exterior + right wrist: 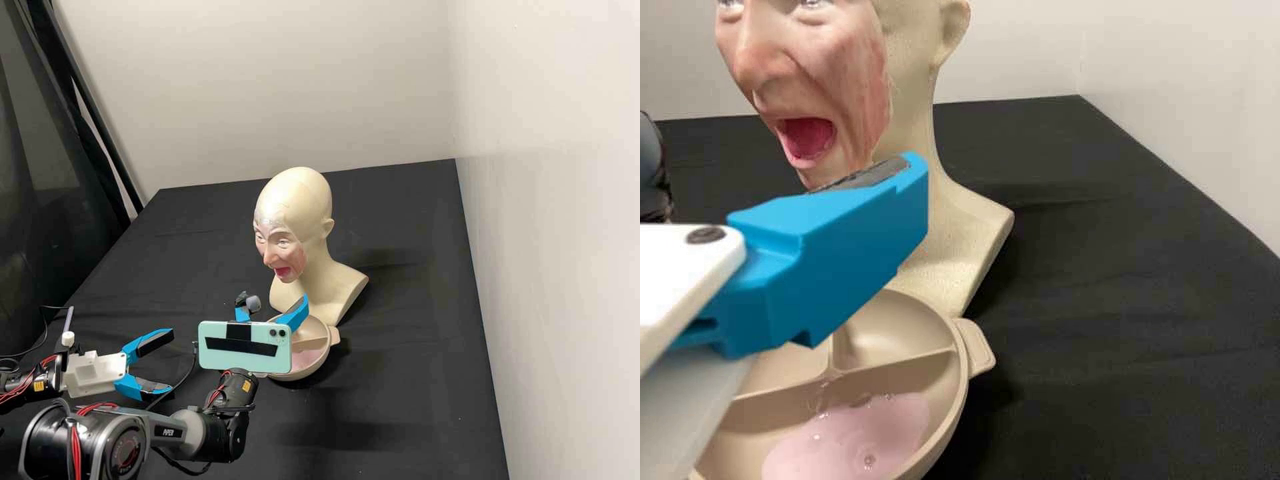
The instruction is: Feed the grandma with a spoon
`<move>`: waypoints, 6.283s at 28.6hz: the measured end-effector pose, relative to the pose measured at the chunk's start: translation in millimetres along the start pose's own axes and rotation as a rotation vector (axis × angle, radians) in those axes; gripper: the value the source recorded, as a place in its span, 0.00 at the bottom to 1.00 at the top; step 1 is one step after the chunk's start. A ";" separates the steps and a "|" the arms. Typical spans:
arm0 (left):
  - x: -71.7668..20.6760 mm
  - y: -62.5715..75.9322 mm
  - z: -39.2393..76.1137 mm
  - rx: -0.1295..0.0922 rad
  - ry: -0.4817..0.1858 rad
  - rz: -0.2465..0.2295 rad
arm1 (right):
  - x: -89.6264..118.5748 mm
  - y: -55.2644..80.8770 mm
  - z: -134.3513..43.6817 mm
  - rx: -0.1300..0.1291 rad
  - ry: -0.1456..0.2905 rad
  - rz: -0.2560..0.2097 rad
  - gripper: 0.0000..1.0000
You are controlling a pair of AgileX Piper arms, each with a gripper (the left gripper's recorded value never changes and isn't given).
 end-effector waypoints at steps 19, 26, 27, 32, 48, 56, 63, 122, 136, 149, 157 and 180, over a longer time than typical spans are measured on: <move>0.1 -0.7 2.4 0.002 -0.009 -0.002 | -8.4 -6.8 22.2 -0.017 -0.049 -0.035 0.00; 0.1 -0.7 2.7 0.003 -0.010 -0.003 | -11.5 -9.7 34.8 -0.042 -0.074 -0.053 0.00; 0.1 -0.7 2.7 0.003 -0.010 -0.003 | -11.8 -9.8 36.6 -0.047 -0.078 -0.053 0.00; 0.1 -0.9 3.2 0.003 -0.012 -0.003 | -14.6 -12.6 42.7 -0.052 -0.099 -0.060 0.00; -0.2 -2.3 6.8 0.006 -0.024 -0.008 | -11.8 -33.3 65.7 -0.049 -0.180 -0.145 0.00; -0.2 -4.0 13.0 0.010 -0.044 -0.014 | -0.7 -43.6 68.3 -0.072 -0.170 -0.181 0.00; 0.1 -4.9 18.0 0.013 -0.061 -0.016 | 9.8 -47.4 70.5 -0.071 -0.153 -0.174 0.00; 5.1 -4.4 24.7 0.016 -0.082 -0.013 | 14.2 7.9 24.6 0.037 -0.044 0.022 0.00; 5.9 -6.0 22.4 0.015 -0.074 -0.017 | 26.2 17.2 3.6 0.032 0.026 0.050 0.00; 6.1 -5.6 20.0 0.013 -0.066 -0.016 | 44.1 5.2 -7.0 0.041 0.025 0.029 0.00; 8.2 -8.0 19.3 0.013 -0.064 -0.024 | 52.0 1.1 -10.1 0.044 0.015 0.013 0.00; 14.3 -11.4 18.5 0.014 -0.060 -0.037 | 63.7 7.2 -24.6 0.040 0.045 0.052 0.00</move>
